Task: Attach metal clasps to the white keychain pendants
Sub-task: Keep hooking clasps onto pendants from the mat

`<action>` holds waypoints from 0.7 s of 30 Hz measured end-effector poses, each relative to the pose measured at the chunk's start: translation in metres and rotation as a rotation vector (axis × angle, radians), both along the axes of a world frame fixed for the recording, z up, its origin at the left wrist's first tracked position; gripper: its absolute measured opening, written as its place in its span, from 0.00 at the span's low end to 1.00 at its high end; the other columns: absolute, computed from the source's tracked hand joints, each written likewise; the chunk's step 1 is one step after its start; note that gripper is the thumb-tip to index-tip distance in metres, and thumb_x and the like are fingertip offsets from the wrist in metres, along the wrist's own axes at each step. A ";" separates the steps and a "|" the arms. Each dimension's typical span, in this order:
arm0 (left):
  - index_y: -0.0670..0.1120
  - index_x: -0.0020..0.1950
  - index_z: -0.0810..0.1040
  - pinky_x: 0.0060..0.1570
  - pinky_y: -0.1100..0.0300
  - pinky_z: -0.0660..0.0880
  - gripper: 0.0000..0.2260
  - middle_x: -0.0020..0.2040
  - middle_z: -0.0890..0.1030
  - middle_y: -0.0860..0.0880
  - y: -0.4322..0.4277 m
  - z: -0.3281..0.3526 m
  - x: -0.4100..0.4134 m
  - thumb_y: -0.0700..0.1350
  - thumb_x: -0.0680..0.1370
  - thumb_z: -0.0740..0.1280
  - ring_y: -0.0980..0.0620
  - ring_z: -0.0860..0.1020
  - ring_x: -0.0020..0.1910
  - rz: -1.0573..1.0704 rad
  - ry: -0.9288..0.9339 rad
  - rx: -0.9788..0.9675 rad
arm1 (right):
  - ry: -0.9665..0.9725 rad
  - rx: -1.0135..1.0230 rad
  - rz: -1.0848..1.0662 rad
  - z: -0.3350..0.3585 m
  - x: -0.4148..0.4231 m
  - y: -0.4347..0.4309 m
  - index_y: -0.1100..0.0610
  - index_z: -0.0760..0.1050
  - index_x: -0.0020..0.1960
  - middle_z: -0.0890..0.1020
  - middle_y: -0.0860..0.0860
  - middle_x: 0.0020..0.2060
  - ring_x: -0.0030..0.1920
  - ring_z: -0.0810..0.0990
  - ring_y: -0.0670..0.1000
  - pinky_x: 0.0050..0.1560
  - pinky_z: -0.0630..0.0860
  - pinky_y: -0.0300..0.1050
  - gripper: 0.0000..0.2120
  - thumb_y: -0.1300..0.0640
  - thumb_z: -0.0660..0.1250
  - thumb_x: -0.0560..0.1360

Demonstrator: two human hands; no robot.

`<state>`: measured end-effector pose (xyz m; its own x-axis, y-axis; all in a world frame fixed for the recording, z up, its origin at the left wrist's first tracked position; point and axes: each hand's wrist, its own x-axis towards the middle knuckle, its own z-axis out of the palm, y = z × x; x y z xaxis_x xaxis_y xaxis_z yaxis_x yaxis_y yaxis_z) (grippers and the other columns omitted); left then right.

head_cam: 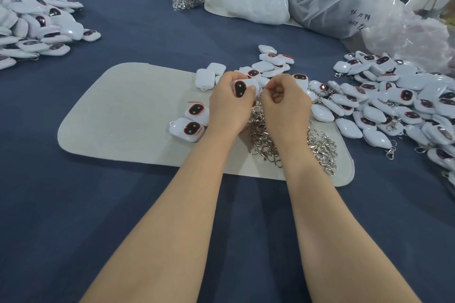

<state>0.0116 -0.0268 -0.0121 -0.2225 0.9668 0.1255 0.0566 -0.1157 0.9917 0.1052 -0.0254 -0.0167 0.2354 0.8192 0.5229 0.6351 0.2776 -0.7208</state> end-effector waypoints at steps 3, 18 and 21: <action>0.52 0.48 0.72 0.56 0.50 0.76 0.09 0.42 0.75 0.59 0.002 -0.001 0.000 0.39 0.75 0.66 0.47 0.79 0.50 -0.003 0.002 0.016 | -0.026 -0.004 -0.002 -0.001 0.000 0.001 0.53 0.72 0.41 0.77 0.47 0.34 0.33 0.71 0.45 0.38 0.67 0.32 0.07 0.65 0.65 0.72; 0.47 0.54 0.74 0.39 0.77 0.67 0.08 0.43 0.75 0.61 0.000 -0.001 0.000 0.39 0.77 0.65 0.62 0.73 0.40 -0.004 0.173 0.133 | -0.100 -0.007 0.008 -0.002 -0.001 0.000 0.58 0.75 0.43 0.77 0.49 0.36 0.38 0.73 0.49 0.43 0.70 0.40 0.04 0.65 0.63 0.73; 0.47 0.54 0.73 0.50 0.67 0.75 0.08 0.48 0.78 0.53 0.001 0.001 0.000 0.38 0.77 0.65 0.60 0.78 0.47 -0.038 -0.042 0.023 | -0.021 0.009 0.018 0.001 -0.002 -0.002 0.56 0.74 0.45 0.77 0.47 0.38 0.39 0.73 0.47 0.42 0.70 0.35 0.05 0.65 0.63 0.74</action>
<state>0.0112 -0.0256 -0.0107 -0.1913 0.9716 0.1395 0.0103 -0.1401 0.9901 0.1036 -0.0276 -0.0158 0.2094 0.8185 0.5351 0.6449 0.2958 -0.7047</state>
